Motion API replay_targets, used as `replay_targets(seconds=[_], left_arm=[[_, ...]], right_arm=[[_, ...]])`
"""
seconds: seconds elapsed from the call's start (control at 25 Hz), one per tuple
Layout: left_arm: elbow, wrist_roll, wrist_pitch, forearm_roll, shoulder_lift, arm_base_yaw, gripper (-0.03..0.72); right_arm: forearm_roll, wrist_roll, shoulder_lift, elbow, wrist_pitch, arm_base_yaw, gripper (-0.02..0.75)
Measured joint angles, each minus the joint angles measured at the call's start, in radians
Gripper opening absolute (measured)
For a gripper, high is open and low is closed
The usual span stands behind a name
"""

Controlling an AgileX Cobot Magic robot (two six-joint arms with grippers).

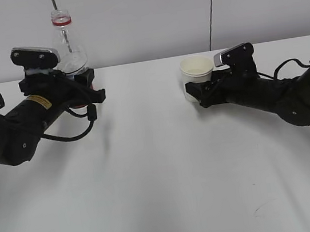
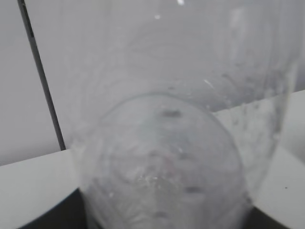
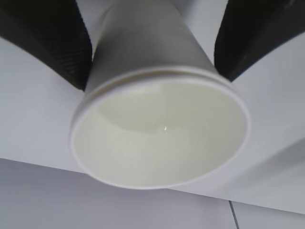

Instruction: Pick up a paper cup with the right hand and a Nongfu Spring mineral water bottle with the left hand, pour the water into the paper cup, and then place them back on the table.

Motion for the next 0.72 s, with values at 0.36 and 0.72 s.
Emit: replay_targets(seconds=[0.36, 0.72], left_arm=[[0.000, 0.000, 0.000, 0.000, 0.000, 0.000, 0.295], [0.000, 0.000, 0.000, 0.000, 0.000, 0.000, 0.295]], right_arm=[[0.000, 0.024, 0.000, 0.000, 0.002, 0.000, 0.595], [-0.032, 0.045, 0.000, 0.000, 0.006, -0.001, 0.596]])
